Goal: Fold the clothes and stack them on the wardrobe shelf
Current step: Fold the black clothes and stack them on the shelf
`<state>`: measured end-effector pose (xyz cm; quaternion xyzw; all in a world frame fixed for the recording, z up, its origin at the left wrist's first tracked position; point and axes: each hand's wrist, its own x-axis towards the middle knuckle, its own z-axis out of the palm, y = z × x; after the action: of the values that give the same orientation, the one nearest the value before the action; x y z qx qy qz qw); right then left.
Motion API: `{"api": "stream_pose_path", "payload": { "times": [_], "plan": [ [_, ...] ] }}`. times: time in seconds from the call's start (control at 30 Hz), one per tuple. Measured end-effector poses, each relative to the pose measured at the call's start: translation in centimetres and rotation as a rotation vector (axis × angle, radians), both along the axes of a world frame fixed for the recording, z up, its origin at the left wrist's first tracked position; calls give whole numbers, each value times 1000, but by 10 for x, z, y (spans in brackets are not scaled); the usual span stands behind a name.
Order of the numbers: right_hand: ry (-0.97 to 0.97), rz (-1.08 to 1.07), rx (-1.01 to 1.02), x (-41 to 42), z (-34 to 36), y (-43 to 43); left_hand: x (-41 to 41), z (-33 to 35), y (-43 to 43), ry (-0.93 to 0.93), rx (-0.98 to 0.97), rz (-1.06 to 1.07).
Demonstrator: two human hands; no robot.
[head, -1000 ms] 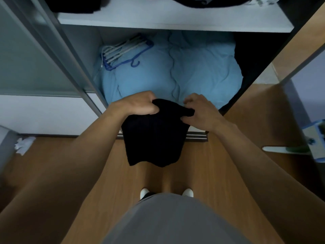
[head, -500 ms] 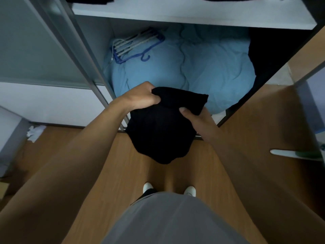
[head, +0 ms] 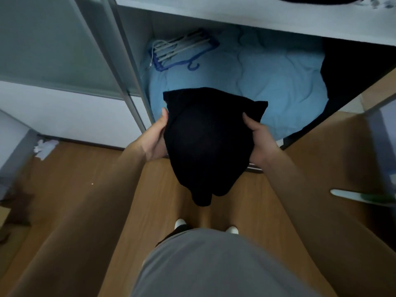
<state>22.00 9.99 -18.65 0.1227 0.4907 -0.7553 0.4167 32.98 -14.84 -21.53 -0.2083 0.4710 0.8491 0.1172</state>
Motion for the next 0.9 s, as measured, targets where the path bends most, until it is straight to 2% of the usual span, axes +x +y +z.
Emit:
{"api": "stream_pose_path", "payload": {
  "times": [0.07, 0.1, 0.2, 0.27, 0.37, 0.47, 0.53, 0.63, 0.77, 0.9],
  "plan": [
    [-25, 9, 44, -1, 1, -9, 12, -12, -2, -36, 147, -47],
    [-36, 17, 68, -1, 0, -12, 15, -16, -3, -38, 161, -79],
    [-61, 5, 104, -2, -5, -20, 16, -25, -5, -40, 31, -109],
    [-38, 5, 82, -1, -10, -22, 10, -25, -3, -19, -41, -16],
    [-31, 65, 74, 11, -22, -28, 0, -27, -4, -35, -34, 96],
    [-23, -67, 144, 23, -44, -35, -8, -27, -12, -77, -120, 135],
    [86, -128, 226, 25, -48, -39, -14, -22, -21, -80, -205, 118],
    [275, 17, 338, 18, -33, -52, -22, -8, -43, -28, -344, 41],
    [350, -1, 277, -6, 2, -68, -41, 19, -68, 23, -565, 37],
    [548, 153, 341, -31, 47, -77, -66, 60, -82, 155, -702, 71]
  ]
}}
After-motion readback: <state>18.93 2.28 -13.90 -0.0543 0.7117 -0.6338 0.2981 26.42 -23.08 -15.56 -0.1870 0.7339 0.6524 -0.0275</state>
